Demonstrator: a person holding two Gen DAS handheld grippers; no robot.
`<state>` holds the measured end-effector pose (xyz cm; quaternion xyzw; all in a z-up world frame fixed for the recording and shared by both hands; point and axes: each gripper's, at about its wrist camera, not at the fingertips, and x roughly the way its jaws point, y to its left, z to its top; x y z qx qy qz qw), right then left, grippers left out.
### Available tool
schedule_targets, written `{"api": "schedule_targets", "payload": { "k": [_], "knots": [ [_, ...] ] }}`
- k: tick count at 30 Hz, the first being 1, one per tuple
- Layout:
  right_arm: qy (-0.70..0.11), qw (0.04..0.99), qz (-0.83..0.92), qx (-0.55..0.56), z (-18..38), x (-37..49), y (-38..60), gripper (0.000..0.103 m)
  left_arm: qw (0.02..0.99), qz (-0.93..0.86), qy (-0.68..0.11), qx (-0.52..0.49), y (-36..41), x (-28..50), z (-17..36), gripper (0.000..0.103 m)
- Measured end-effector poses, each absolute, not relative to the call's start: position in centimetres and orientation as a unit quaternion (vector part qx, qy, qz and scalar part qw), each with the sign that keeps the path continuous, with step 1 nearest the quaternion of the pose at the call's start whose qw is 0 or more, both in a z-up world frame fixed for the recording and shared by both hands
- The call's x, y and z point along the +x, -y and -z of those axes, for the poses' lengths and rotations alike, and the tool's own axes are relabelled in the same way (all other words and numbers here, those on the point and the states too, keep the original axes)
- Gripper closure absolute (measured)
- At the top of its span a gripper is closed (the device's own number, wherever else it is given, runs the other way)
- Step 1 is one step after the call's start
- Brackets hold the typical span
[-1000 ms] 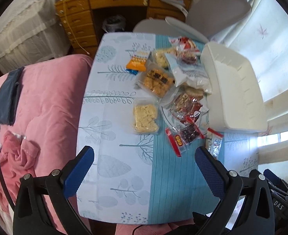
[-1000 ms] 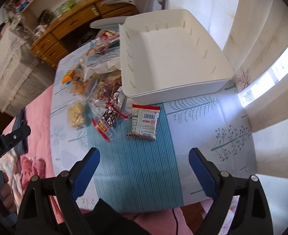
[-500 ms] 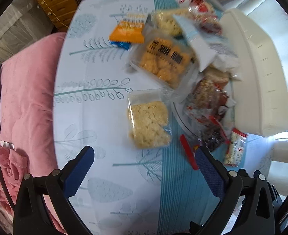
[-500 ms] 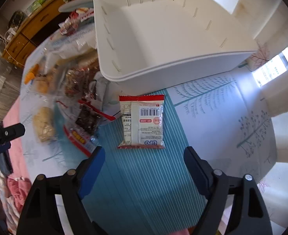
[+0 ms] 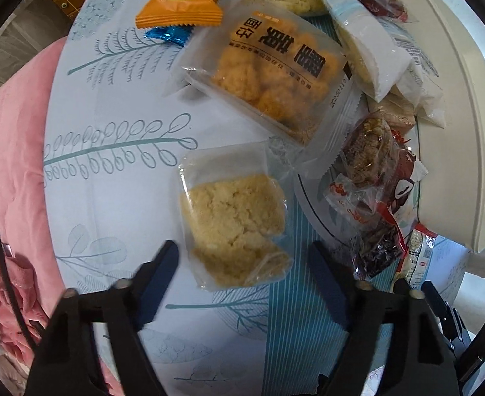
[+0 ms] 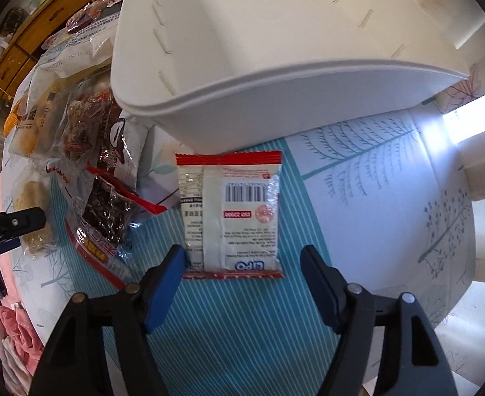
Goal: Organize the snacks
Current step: 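Grasp the white-and-red wrapped bar with the right gripper while the left grasps the clear cake bag, then carry both packets over the white tray and release them inside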
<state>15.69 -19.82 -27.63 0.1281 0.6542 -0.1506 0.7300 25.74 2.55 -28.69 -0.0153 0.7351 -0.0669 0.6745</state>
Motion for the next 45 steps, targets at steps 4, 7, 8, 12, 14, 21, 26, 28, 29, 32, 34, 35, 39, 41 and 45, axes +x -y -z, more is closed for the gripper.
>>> {"api": "schedule_targets", "payload": {
  "k": [4,7,8,12,14,21,26,28,29,32,34,35,39,41,45],
  "knots": [
    [-0.657,0.729,0.149,0.125,28.1,16.8,19.3,0.043,0.673,0.066,-0.736,-0.022,-2.1,26.0,29.4,0.046],
    [-0.654,0.730,0.150,0.127,28.4,16.8,19.2,0.045,0.674,0.067,-0.735,-0.027,-2.3,26.1,29.5,0.052],
    [-0.654,0.730,0.150,0.128,28.4,16.9,19.2,0.046,0.673,0.070,-0.736,-0.028,-2.4,25.9,29.5,0.053],
    [-0.656,0.726,0.149,0.144,28.3,17.2,18.9,0.050,0.662,0.080,-0.745,-0.037,-3.9,25.9,29.4,0.055],
    [-0.658,0.717,0.160,0.164,27.9,16.6,19.0,0.051,0.656,0.085,-0.749,-0.043,-4.8,25.6,28.9,0.055],
    [-0.670,0.698,0.163,0.194,26.6,16.2,17.3,0.052,0.659,0.112,-0.742,-0.053,-6.9,23.6,26.8,0.055],
    [-0.672,0.701,0.128,0.200,25.0,16.3,14.9,0.052,0.681,0.124,-0.717,-0.081,-9.5,22.3,24.7,0.055],
    [-0.677,0.702,0.110,0.193,24.5,16.5,13.4,0.052,0.691,0.125,-0.706,-0.096,-10.8,21.9,23.9,0.055],
    [-0.678,0.704,0.100,0.189,24.4,16.8,13.0,0.052,0.696,0.127,-0.699,-0.104,-11.6,21.7,23.4,0.055],
    [-0.675,0.714,0.072,0.173,23.7,17.0,10.7,0.052,0.711,0.130,-0.679,-0.123,-13.2,21.2,21.8,0.055],
    [-0.669,0.724,0.052,0.160,22.9,17.1,9.2,0.052,0.723,0.130,-0.664,-0.137,-13.7,20.6,20.5,0.055],
    [-0.665,0.730,0.040,0.153,22.5,17.4,8.6,0.052,0.728,0.130,-0.658,-0.142,-14.1,20.6,20.0,0.055],
    [-0.641,0.756,0.003,0.130,21.2,18.1,7.1,0.052,0.747,0.128,-0.633,-0.159,-14.6,19.9,18.5,0.055],
    [-0.624,0.772,-0.015,0.120,20.4,18.7,7.3,0.052,0.756,0.127,-0.621,-0.163,-14.1,19.5,17.9,0.055],
    [-0.590,0.799,-0.051,0.100,18.7,18.2,8.3,0.052,0.772,0.127,-0.599,-0.170,-12.4,18.7,16.5,0.055]
  ]
}}
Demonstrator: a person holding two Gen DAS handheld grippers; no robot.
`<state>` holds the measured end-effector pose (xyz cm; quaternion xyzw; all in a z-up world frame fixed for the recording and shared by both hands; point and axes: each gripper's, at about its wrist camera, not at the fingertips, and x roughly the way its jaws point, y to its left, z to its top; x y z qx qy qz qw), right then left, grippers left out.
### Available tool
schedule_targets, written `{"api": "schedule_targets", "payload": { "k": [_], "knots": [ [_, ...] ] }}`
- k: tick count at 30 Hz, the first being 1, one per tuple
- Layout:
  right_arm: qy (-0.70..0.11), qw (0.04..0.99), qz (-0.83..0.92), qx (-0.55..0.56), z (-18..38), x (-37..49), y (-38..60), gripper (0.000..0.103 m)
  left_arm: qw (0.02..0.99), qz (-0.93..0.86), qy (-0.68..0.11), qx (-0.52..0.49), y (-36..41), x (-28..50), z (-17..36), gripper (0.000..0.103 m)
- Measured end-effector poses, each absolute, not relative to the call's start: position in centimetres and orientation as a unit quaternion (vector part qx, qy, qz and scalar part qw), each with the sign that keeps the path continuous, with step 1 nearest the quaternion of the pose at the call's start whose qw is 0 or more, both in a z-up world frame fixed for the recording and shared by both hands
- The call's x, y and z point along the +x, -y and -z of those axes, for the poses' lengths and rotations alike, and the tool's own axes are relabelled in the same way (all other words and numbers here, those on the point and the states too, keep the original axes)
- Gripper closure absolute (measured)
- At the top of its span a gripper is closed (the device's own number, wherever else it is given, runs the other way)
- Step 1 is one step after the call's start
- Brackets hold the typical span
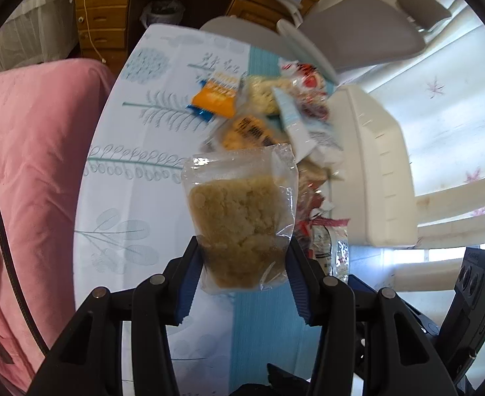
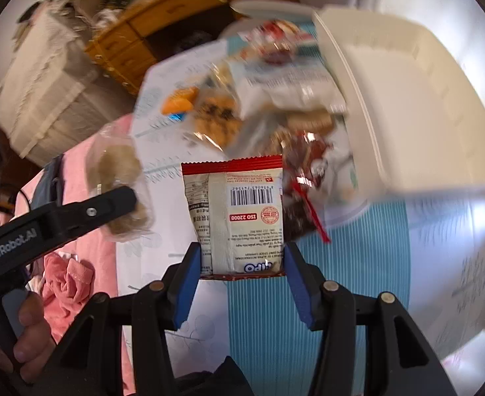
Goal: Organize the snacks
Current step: 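Carry both packets over the white tray and release them inside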
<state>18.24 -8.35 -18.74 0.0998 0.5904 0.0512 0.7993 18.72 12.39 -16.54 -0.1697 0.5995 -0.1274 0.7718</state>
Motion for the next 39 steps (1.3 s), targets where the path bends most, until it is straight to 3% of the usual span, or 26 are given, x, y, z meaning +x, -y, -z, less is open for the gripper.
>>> {"api": "schedule_targets", "payload": {
  "k": [16,39],
  "knots": [
    [-0.485,0.868,-0.102,0.026,12.0,16.6,17.3,0.052,0.813,0.116,-0.537,-0.191,-3.6,17.1,11.8,0.055],
    [-0.450,0.890,-0.072,0.028,11.4,17.2,29.8,0.052,0.833,0.152,-0.504,-0.171,9.0,17.8,10.4,0.055]
  ]
}}
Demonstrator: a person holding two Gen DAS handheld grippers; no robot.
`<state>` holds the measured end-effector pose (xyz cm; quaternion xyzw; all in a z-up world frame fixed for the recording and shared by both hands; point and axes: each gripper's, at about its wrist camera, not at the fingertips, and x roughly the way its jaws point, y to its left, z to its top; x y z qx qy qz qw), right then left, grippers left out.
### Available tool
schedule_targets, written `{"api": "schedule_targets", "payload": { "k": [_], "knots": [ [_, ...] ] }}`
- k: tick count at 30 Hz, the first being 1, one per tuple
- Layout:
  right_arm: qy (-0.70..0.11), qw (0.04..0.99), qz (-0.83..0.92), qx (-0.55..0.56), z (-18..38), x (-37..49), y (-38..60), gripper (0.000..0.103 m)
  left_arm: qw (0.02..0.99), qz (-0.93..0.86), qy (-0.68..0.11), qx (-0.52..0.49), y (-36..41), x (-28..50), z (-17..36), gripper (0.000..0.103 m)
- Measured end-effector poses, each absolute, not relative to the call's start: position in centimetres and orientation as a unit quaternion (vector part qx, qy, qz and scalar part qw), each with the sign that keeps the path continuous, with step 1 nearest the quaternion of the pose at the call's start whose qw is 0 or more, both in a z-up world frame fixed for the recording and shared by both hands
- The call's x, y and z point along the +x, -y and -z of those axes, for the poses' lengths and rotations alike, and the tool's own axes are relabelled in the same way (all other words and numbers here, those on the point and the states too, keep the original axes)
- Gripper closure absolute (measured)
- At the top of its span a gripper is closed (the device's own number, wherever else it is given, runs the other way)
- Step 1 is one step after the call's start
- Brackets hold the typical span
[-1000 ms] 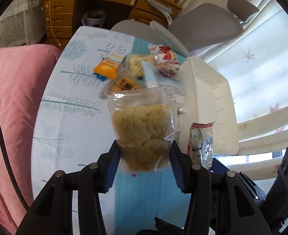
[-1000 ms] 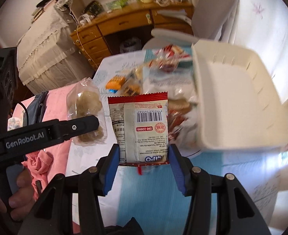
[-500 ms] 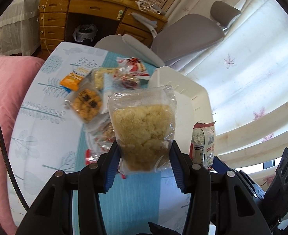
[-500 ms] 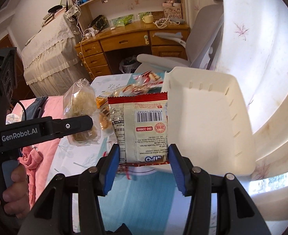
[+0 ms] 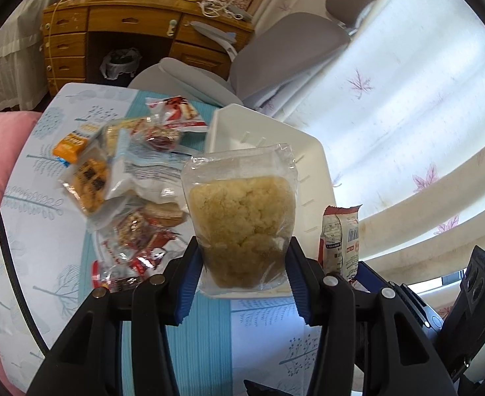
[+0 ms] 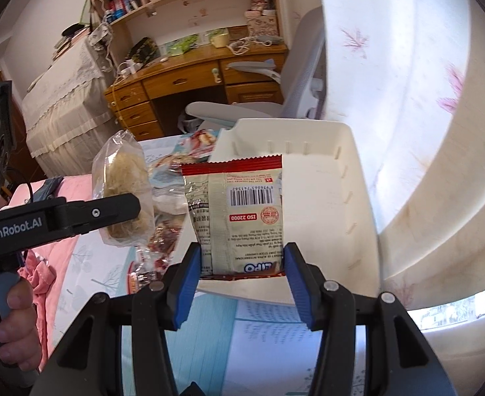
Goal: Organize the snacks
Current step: 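Carry both packets over the white tray and release them inside, then grasp the orange-and-white oat stick with the left gripper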
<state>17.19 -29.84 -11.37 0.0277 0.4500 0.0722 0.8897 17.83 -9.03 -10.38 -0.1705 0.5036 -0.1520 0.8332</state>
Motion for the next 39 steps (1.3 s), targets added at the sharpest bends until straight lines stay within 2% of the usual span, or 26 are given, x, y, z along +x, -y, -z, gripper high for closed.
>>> {"api": "schedule_targets", "payload": {
  "k": [6,7,8,10,12,14,17,39],
  "knots": [
    [-0.458,0.887,-0.052,0.035,12.0,17.5,32.0,0.051,0.829,0.172,-0.506,-0.162,11.6,18.3,10.8,0.055],
    [-0.460,0.886,-0.047,0.036,12.1,17.6,32.2,0.051,0.829,0.174,-0.507,-0.156,12.1,18.3,10.9,0.050],
    [-0.465,0.884,-0.040,0.038,12.3,17.7,32.4,0.051,0.830,0.174,-0.508,-0.152,12.3,18.3,10.9,0.037],
    [-0.477,0.877,-0.037,0.042,12.7,17.9,32.8,0.050,0.838,0.158,-0.502,-0.145,12.7,18.3,10.7,0.022],
    [-0.487,0.871,-0.034,0.050,13.2,18.0,33.2,0.048,0.842,0.153,-0.496,-0.146,12.8,18.2,10.5,0.022],
    [-0.492,0.868,-0.033,0.056,13.3,17.9,33.5,0.037,0.842,0.149,-0.498,-0.143,12.8,18.1,10.4,0.021],
    [-0.492,0.867,-0.033,0.067,13.4,17.7,33.8,0.031,0.840,0.137,-0.506,-0.143,12.5,18.1,10.6,0.021],
    [-0.521,0.846,-0.056,0.096,13.8,17.3,29.2,0.031,0.829,0.059,-0.530,-0.171,4.6,14.6,11.2,0.021]
  ]
}}
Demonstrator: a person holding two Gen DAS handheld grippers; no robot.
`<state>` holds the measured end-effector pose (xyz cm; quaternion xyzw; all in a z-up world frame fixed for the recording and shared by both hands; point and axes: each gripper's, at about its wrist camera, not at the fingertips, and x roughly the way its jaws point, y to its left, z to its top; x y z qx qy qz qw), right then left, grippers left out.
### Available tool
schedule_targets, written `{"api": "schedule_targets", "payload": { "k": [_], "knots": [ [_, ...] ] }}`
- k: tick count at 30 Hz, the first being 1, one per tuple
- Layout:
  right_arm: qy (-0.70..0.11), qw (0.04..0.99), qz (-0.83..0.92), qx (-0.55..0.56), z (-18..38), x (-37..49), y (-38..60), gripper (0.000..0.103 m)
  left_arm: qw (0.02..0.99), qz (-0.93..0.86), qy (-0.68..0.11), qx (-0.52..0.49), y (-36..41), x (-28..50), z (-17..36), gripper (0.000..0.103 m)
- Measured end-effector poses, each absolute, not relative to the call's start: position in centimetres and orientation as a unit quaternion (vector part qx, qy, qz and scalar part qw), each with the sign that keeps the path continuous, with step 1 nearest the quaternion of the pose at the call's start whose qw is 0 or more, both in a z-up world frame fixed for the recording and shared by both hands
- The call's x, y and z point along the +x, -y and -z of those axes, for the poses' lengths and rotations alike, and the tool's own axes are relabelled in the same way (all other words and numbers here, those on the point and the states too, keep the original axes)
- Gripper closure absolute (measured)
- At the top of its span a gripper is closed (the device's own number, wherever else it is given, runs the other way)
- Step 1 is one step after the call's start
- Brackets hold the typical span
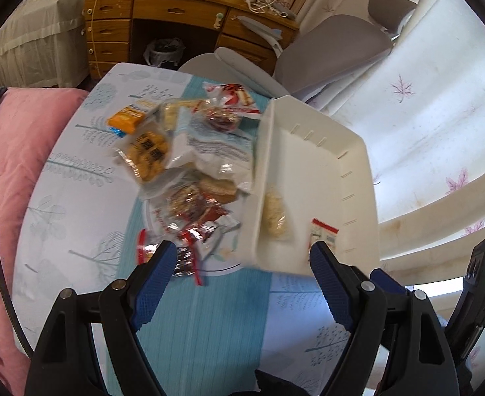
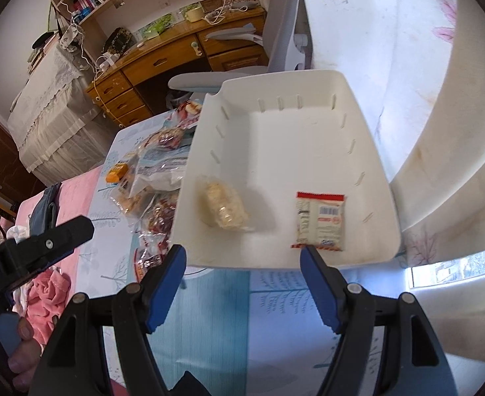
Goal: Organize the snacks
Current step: 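Grasp the orange-and-white oat stick with the left gripper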
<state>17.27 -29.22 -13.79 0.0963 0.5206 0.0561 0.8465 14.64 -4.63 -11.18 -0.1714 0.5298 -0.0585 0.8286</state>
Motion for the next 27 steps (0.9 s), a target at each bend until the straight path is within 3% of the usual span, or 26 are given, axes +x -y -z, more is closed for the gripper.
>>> {"api": "schedule_targets", "payload": {
  "k": [27],
  "knots": [
    [-0.511,0.827,0.059,0.226,15.8,12.6,15.8,0.025,0.822,0.125,-0.554,-0.047,-11.8,16.3,9.8,0.017]
  ]
}}
